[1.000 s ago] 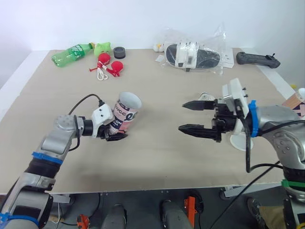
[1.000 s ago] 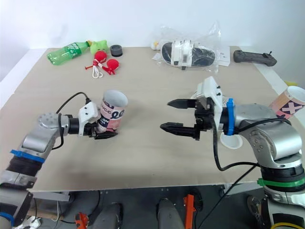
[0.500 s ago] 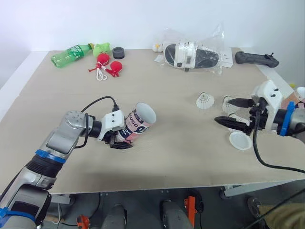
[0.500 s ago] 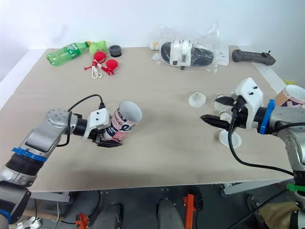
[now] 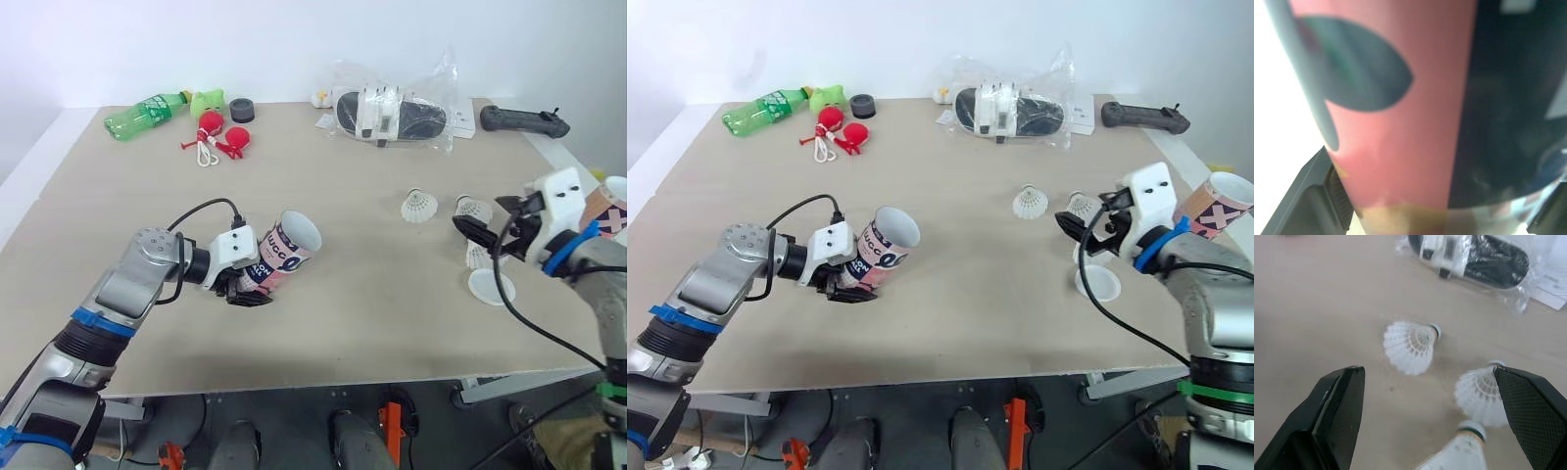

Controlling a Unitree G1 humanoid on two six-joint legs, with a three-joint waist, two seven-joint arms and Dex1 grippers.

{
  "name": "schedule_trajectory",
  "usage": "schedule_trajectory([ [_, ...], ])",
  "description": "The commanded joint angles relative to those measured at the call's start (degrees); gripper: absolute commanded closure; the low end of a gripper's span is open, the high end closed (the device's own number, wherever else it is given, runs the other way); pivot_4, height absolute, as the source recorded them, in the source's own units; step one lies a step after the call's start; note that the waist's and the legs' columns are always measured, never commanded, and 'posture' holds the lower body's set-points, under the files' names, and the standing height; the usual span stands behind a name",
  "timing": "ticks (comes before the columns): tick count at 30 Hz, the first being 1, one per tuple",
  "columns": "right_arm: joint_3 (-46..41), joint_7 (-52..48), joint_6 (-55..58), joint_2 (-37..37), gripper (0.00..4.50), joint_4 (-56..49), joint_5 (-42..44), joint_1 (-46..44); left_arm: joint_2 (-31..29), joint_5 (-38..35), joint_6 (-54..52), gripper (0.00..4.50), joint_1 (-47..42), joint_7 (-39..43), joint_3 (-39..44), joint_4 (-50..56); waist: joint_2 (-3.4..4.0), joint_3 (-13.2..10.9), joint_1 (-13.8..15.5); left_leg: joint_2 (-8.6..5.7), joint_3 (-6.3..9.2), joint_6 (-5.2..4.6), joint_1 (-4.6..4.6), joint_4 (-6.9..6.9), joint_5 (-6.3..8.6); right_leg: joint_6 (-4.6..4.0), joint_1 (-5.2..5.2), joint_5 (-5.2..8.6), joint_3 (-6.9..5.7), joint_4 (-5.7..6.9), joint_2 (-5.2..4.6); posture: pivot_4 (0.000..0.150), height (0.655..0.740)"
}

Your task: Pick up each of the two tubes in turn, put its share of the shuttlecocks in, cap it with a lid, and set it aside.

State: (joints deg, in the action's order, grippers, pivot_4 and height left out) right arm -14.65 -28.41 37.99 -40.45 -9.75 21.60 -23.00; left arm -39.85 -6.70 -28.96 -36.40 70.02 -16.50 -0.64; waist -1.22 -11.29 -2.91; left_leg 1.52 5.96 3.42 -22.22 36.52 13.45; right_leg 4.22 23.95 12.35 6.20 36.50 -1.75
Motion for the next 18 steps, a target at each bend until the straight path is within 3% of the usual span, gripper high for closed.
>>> schedule_trajectory([
  [1,3.87,6.60,-2.72,4.16,0.00,-2.75,-4.75,-1.53,0.31,0.83,-0.59,0.78,0.25,-0.16,-1.74,0.23,0.05,0.01,-0.03,0.00,0.00,0.00,0.00,0.00,0.00,-0.01,0.02,0.00,0.01,0.04,0.01,0.150,0.7400],
  [8,9.00,16.93,-9.15,14.62,0.00,5.15,-13.31,-3.03,0.53,0.15,-1.69,0.78,0.69,-0.49,-1.62,1.26,0.07,0.03,0.14,-0.01,0.00,0.00,-0.03,0.04,-0.03,-0.02,0.02,-0.01,0.01,0.10,0.00,0.150,0.7400],
  [18,11.26,18.75,-18.47,21.81,0.00,25.36,-17.31,-13.18,0.45,-0.26,-2.69,0.78,1.79,-0.87,-1.21,2.54,0.09,0.04,-0.16,-0.01,0.01,-0.02,0.08,0.04,-0.05,-0.10,0.04,0.01,0.02,0.33,0.02,0.150,0.7400],
])
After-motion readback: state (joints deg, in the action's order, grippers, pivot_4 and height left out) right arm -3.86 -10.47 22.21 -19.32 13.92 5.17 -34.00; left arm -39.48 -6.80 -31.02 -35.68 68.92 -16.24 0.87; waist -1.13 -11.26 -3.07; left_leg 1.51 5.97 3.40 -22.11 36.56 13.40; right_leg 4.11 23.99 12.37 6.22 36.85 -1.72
